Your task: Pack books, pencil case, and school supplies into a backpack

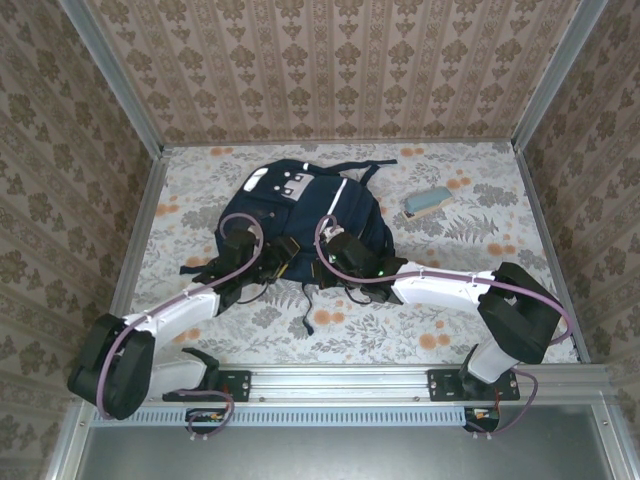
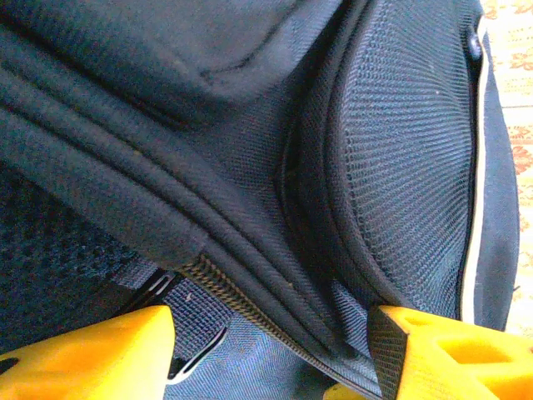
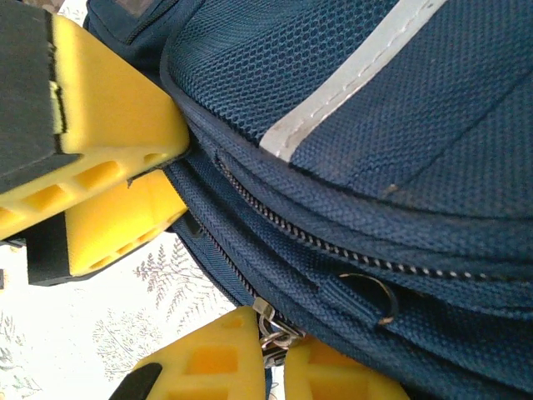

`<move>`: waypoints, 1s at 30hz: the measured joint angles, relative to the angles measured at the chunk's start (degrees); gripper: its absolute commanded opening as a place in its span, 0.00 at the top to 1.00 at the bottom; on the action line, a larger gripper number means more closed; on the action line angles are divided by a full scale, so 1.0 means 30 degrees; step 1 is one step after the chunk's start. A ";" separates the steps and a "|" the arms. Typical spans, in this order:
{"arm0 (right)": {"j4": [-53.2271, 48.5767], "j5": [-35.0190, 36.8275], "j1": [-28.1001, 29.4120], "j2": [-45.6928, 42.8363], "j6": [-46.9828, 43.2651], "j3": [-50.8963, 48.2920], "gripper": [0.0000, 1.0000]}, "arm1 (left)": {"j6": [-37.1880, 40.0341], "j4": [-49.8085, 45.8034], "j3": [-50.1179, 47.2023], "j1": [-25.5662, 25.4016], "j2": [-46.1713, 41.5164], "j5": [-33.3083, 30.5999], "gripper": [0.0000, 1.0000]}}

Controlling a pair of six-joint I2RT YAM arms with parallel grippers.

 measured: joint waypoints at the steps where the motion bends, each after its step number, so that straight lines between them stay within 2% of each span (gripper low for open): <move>1: -0.0044 0.0000 0.0000 0.0000 0.0044 0.0000 1.00 | -0.0277 0.0277 -0.0102 -0.0073 0.0138 -0.0015 0.36; 10: -0.0437 0.0015 -0.0015 0.0000 0.0197 0.0029 1.00 | -0.1712 0.2463 -0.0364 -0.0350 0.1005 -0.0015 0.71; 15: -0.1129 0.0525 0.0080 -0.0007 0.0197 0.0117 1.00 | -0.1851 0.2455 -0.0335 -0.0364 0.1027 -0.0248 1.00; 24: -0.4503 0.3687 0.0255 -0.2164 0.0444 0.0036 1.00 | -0.1290 0.1639 -0.0342 -0.0066 0.0838 -0.0444 1.00; 30: -0.5676 0.4306 -0.0874 -0.3330 0.0372 -0.0328 1.00 | -0.0503 0.0568 -0.0350 0.0401 -0.0007 -0.0452 1.00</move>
